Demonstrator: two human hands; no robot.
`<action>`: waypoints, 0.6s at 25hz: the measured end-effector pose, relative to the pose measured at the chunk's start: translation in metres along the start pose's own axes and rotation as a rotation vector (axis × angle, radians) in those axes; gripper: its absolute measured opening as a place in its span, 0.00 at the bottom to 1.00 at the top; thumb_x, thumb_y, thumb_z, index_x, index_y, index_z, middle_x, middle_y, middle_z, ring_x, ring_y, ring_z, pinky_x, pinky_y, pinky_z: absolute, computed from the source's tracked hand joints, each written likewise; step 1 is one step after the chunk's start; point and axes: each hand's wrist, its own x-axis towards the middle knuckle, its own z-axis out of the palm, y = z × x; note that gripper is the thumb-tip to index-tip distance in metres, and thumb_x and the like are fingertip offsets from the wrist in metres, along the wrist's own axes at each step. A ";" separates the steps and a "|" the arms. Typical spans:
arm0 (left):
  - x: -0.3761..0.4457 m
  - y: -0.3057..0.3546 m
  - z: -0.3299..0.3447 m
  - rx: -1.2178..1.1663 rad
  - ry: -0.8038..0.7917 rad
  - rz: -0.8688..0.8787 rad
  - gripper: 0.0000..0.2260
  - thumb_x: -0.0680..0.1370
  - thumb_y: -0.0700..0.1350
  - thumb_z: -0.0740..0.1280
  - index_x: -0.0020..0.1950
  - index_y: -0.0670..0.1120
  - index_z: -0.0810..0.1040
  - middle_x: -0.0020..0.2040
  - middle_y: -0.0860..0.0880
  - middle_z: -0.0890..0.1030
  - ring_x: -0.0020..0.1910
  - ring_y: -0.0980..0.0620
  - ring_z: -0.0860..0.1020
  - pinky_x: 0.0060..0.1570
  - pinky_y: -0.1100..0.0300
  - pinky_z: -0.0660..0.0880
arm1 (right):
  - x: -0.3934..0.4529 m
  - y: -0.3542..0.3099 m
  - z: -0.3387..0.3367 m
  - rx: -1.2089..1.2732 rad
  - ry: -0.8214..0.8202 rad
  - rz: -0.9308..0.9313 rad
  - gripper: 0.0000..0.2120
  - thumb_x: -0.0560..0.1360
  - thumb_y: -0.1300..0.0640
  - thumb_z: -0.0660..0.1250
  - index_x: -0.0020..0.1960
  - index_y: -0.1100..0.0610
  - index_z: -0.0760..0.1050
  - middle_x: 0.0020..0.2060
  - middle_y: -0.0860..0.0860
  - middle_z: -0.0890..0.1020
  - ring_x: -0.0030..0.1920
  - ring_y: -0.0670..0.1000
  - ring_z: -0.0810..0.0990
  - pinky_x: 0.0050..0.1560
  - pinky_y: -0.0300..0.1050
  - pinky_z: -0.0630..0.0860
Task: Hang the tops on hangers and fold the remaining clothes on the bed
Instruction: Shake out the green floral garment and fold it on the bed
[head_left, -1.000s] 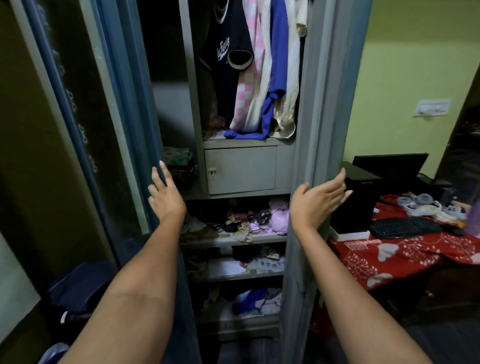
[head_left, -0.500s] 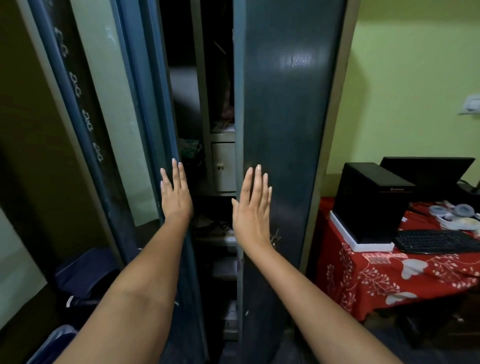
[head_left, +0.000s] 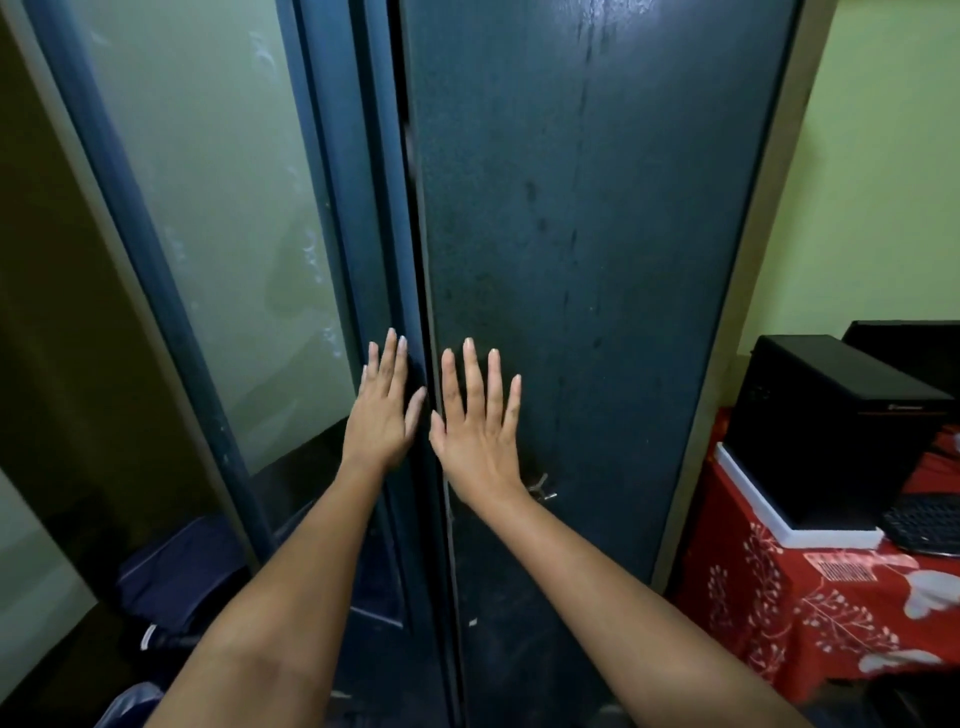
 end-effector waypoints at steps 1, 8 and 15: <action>0.004 -0.003 0.002 -0.083 0.035 0.008 0.28 0.82 0.54 0.50 0.78 0.50 0.40 0.79 0.53 0.41 0.78 0.54 0.42 0.74 0.49 0.58 | 0.001 0.004 0.010 -0.007 -0.011 -0.013 0.34 0.79 0.43 0.52 0.78 0.55 0.42 0.77 0.56 0.47 0.77 0.60 0.49 0.74 0.64 0.52; 0.029 0.000 0.017 -0.300 0.178 0.042 0.29 0.81 0.57 0.47 0.76 0.55 0.35 0.79 0.53 0.42 0.76 0.62 0.50 0.58 0.59 0.67 | -0.019 0.064 0.069 0.093 -0.027 0.237 0.21 0.77 0.39 0.53 0.60 0.54 0.66 0.55 0.54 0.68 0.51 0.56 0.70 0.47 0.57 0.75; 0.069 0.028 0.063 0.181 0.374 -0.113 0.28 0.83 0.55 0.45 0.78 0.43 0.40 0.77 0.38 0.49 0.77 0.43 0.41 0.75 0.47 0.42 | -0.025 0.073 0.105 0.021 -0.141 0.263 0.26 0.76 0.35 0.50 0.57 0.55 0.71 0.50 0.55 0.75 0.44 0.55 0.74 0.42 0.52 0.73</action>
